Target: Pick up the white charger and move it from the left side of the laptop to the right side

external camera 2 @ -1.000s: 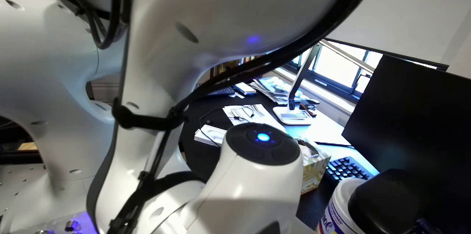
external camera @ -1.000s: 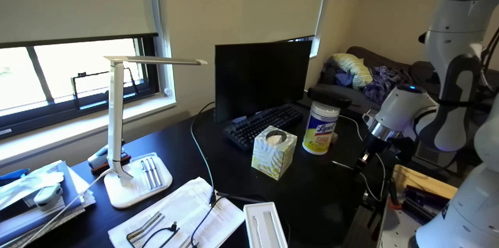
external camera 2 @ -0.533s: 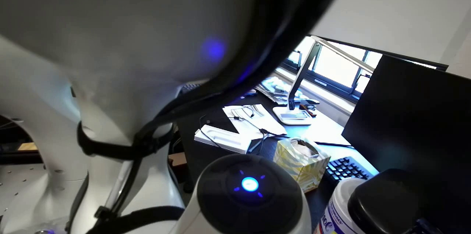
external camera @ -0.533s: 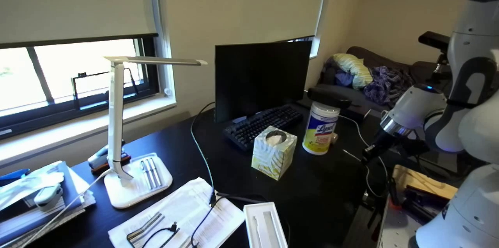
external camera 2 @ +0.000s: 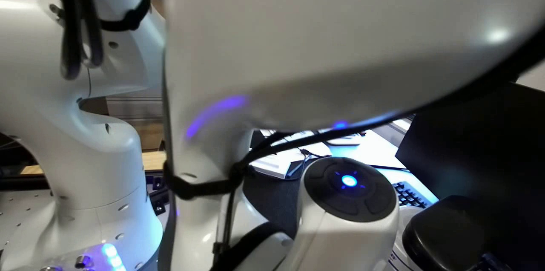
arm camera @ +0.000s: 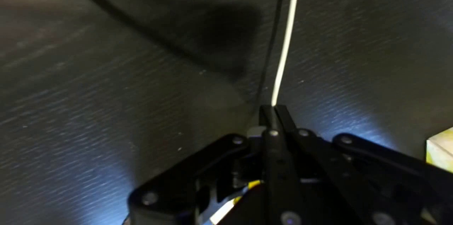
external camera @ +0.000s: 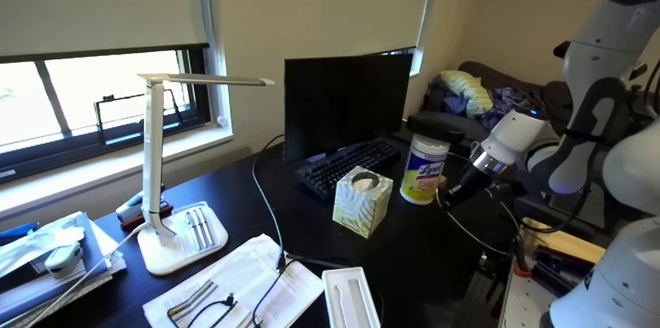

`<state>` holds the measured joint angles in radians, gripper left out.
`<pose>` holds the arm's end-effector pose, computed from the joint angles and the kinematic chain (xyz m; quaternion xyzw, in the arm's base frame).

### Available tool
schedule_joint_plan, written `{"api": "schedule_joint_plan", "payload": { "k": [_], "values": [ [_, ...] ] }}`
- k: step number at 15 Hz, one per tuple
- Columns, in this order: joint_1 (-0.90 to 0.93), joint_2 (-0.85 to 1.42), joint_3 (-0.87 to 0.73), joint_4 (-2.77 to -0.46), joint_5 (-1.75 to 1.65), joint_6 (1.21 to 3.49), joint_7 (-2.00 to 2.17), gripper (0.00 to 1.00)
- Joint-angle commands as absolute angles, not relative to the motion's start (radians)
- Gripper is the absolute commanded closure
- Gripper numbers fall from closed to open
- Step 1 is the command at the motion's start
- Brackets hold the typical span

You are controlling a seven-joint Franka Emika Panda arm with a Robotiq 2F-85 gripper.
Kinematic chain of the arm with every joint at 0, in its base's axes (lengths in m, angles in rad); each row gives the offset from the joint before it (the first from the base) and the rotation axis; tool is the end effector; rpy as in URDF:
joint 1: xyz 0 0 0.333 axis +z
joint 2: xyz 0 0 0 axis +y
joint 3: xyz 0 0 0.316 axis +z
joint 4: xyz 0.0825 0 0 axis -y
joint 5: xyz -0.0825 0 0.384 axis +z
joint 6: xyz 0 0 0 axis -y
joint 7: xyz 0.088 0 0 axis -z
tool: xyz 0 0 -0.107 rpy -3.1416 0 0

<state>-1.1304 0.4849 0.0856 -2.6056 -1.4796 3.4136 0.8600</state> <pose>0.2721 -0.2331 0.1212 -0.9646 0.2103 -0.1406 0.0750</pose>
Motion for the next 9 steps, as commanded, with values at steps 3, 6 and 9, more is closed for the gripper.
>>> {"api": "schedule_joint_plan", "payload": {
  "k": [3,6,9],
  "values": [
    [-1.135,0.615,0.104,-2.524,-1.619,3.374,0.932,1.00],
    [-1.103,0.605,0.067,-2.511,-1.715,3.427,0.967,1.00],
    [-0.989,0.531,-0.037,-2.503,-1.882,3.506,1.086,1.00]
  ]
}}
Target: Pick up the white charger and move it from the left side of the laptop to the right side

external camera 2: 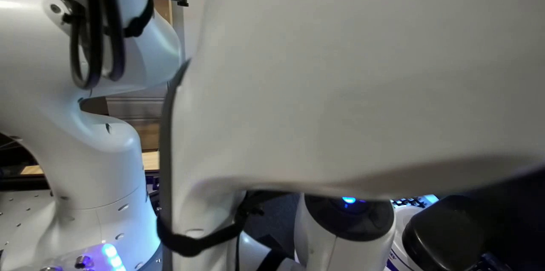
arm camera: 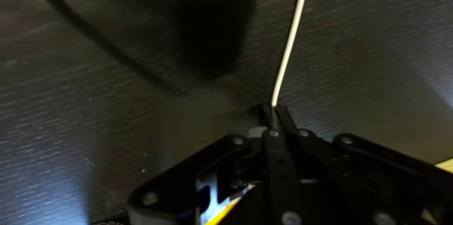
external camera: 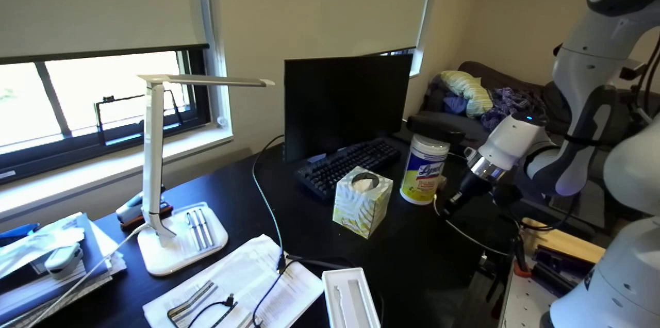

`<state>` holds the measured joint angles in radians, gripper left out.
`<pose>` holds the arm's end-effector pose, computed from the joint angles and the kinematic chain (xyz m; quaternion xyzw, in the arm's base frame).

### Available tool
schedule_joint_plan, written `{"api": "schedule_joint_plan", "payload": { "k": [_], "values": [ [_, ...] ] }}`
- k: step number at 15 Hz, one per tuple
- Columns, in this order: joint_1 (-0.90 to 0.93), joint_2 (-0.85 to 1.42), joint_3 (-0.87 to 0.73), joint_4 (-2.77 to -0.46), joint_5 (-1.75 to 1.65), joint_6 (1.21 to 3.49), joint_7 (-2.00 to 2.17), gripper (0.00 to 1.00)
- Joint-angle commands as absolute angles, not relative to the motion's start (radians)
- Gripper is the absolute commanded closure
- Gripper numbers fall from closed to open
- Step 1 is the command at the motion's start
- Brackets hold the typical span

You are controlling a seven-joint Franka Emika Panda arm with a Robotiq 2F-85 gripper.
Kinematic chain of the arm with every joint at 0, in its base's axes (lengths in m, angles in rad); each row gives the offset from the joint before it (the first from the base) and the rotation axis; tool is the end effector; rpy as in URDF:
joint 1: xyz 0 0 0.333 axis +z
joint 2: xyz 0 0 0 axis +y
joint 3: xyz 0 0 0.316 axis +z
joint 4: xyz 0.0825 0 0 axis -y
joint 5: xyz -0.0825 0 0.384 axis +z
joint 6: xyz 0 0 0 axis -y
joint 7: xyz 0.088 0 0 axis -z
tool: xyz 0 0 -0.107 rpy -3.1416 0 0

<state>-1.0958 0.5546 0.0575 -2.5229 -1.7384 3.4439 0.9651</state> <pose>0.2696 -0.2245 0.1070 -0.9780 0.1299 -0.1333 0.0947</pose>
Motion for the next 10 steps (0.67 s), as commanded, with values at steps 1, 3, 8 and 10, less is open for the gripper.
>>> {"api": "schedule_joint_plan", "payload": {
  "k": [1,3,8,10],
  "values": [
    [-1.064,0.503,0.046,-2.520,-1.952,3.464,1.126,1.00],
    [-1.049,0.442,0.057,-2.541,-2.025,3.466,1.187,1.00],
    [-1.031,0.297,0.165,-2.550,-2.111,3.466,1.299,1.00],
    [-0.959,0.224,0.167,-2.564,-2.172,3.466,1.353,1.00]
  ]
}}
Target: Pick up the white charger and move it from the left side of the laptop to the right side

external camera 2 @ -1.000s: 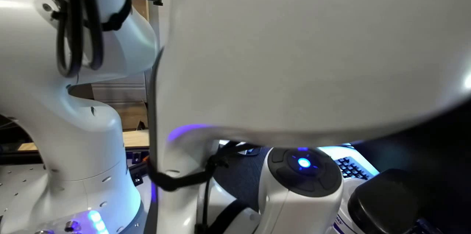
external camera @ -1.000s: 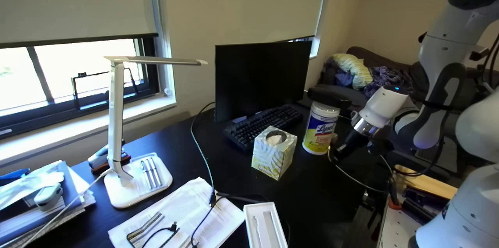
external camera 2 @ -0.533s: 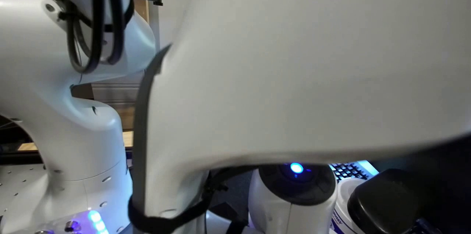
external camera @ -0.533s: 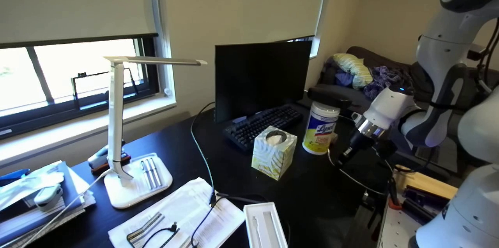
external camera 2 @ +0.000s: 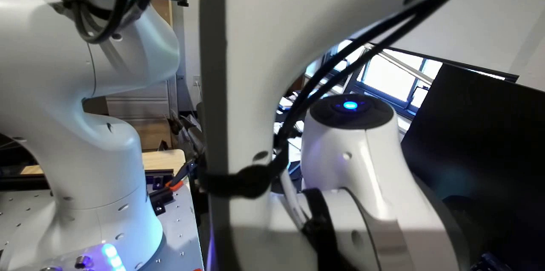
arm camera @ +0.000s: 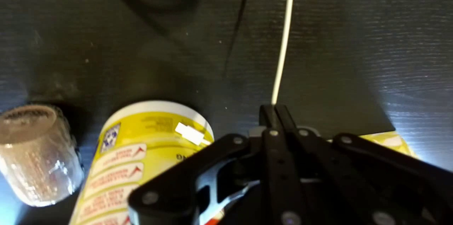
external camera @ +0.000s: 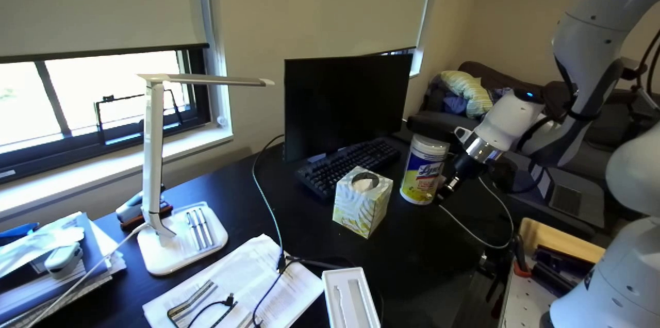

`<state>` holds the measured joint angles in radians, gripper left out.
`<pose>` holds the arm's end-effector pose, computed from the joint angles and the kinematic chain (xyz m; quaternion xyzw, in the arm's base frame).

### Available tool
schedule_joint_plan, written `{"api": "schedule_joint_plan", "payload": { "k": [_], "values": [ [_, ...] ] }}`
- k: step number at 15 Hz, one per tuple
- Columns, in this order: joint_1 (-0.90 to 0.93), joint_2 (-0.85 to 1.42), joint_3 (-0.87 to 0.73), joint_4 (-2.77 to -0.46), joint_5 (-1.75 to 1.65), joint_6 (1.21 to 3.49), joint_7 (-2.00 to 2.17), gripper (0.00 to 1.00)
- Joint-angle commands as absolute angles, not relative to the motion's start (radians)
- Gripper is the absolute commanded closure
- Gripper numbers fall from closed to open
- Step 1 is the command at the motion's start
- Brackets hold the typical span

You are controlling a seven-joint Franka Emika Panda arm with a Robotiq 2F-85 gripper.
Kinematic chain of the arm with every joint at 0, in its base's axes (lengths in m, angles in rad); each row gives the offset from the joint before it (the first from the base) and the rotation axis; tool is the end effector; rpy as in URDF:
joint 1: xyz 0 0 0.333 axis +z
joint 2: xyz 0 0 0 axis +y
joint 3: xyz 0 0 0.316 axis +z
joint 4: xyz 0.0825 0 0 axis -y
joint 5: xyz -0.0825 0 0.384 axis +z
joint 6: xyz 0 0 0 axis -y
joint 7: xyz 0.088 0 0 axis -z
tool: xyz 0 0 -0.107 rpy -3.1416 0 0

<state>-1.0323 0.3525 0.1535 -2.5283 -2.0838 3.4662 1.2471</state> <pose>0.2937 -0.1853 0.1725 -0.9848 0.0081 -0.1596 0.0682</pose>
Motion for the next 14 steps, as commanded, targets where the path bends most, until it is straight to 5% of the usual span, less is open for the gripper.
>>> {"api": "schedule_joint_plan", "payload": {
  "k": [1,14],
  "values": [
    [-0.925,0.187,0.168,-2.582,-2.211,3.466,1.385,1.00],
    [-0.904,-0.007,0.425,-2.606,-1.988,3.460,1.495,1.00]
  ]
}}
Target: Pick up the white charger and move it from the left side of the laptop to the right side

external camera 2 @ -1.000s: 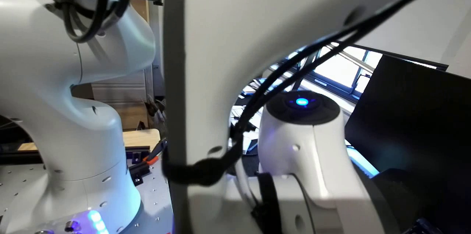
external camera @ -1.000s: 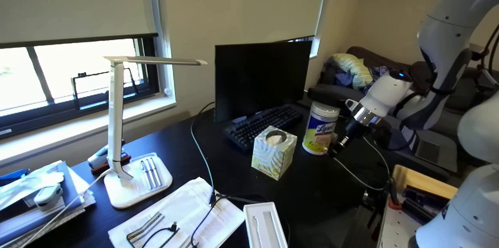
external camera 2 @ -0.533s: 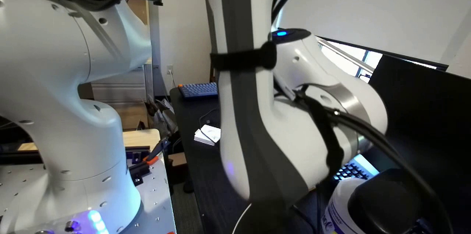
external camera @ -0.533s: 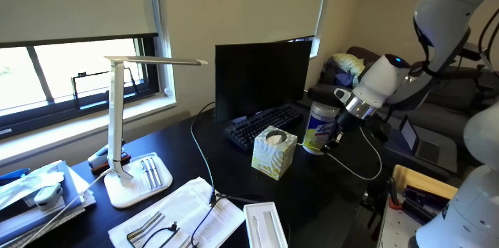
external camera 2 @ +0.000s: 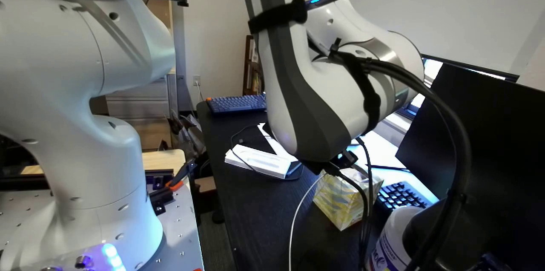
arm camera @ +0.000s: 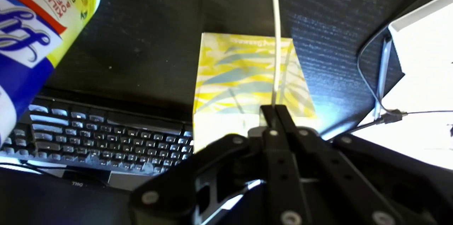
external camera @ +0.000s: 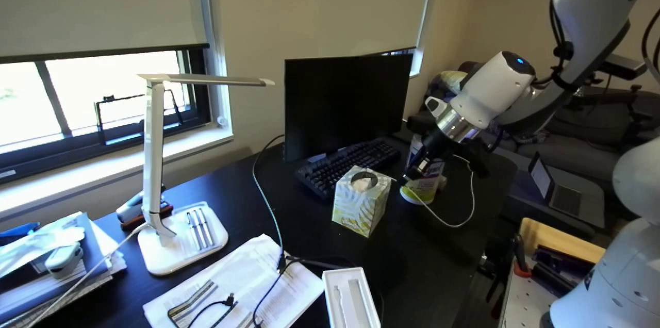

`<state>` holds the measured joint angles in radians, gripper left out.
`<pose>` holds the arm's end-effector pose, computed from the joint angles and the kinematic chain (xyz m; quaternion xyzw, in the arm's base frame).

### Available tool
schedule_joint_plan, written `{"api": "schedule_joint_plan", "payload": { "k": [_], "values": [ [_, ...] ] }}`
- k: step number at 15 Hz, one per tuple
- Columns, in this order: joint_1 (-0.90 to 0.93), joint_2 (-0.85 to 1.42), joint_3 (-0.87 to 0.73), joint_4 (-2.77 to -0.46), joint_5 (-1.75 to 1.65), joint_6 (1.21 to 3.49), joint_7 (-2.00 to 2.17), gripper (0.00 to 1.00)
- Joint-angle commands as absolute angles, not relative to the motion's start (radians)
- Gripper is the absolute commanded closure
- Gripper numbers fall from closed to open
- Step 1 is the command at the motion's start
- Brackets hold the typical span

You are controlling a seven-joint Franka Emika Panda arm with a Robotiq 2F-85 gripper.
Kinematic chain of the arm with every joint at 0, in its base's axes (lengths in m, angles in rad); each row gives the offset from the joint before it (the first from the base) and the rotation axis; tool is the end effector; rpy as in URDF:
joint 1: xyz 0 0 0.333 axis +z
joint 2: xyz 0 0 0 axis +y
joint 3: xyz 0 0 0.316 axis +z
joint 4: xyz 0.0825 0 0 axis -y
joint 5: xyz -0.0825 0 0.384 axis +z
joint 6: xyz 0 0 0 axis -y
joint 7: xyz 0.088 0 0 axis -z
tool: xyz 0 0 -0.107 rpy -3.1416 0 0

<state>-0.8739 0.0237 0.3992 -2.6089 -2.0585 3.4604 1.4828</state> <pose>0.3477 -0.0617 0.2620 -0.9705 -0.0837 -0.2240 0.0322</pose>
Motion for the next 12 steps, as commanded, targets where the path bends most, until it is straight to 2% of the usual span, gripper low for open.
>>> {"api": "schedule_joint_plan", "payload": {
  "k": [1,3,12],
  "values": [
    [-0.905,-0.014,0.426,-2.601,-1.960,3.460,1.482,1.00],
    [-0.893,-0.038,0.426,-2.583,-1.890,3.459,1.435,1.00],
    [-0.875,-0.020,0.417,-2.590,-1.963,3.459,1.524,1.00]
  ]
}}
